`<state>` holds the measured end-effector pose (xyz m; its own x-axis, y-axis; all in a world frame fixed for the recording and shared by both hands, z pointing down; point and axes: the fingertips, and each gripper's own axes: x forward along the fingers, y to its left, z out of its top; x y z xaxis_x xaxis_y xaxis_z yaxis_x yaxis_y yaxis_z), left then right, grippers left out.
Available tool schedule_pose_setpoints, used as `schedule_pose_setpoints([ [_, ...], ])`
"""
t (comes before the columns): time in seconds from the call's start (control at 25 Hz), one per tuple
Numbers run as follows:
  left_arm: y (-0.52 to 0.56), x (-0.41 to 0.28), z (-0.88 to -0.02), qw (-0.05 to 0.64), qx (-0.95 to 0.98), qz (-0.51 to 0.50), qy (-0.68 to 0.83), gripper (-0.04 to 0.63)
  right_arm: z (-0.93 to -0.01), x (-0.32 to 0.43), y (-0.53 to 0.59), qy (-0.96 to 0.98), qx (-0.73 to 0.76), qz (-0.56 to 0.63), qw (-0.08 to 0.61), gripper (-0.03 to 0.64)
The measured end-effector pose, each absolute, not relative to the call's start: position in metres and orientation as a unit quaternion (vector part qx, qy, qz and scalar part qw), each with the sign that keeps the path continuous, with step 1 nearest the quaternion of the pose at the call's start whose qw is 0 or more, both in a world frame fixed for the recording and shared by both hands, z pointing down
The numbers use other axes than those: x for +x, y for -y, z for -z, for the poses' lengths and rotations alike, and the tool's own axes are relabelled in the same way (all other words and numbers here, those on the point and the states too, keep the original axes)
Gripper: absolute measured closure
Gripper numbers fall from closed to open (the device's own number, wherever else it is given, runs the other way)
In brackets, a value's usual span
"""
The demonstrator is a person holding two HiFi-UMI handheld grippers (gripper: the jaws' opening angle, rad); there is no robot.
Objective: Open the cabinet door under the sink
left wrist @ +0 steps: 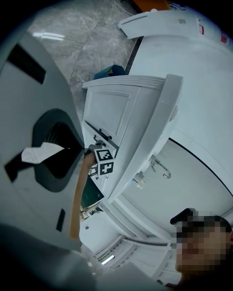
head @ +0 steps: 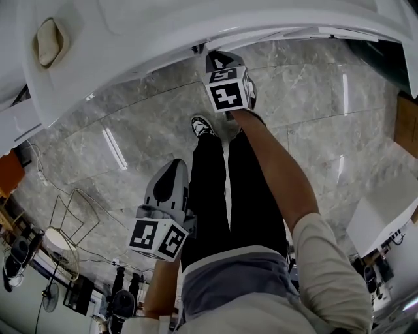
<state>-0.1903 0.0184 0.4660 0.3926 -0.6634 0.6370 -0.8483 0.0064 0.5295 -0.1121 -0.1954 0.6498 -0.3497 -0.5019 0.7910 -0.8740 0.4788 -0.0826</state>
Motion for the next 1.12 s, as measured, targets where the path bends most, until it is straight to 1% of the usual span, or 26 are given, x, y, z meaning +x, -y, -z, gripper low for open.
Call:
schedule_pose_setpoints([
  [0.44,-0.019,-0.184,-0.462,0.453,0.689,-0.091,0.559,0.595,-0.651,-0.103,0.181,0.787,0.428,-0.248,0.368,0.565],
  [1.12,-0.043,-0.149,-0.463,0.471,0.693,-0.085,0.54,0.595,-0.653,-0.088,0.156,0.796,0.41,-0.233,0.38,0.565],
])
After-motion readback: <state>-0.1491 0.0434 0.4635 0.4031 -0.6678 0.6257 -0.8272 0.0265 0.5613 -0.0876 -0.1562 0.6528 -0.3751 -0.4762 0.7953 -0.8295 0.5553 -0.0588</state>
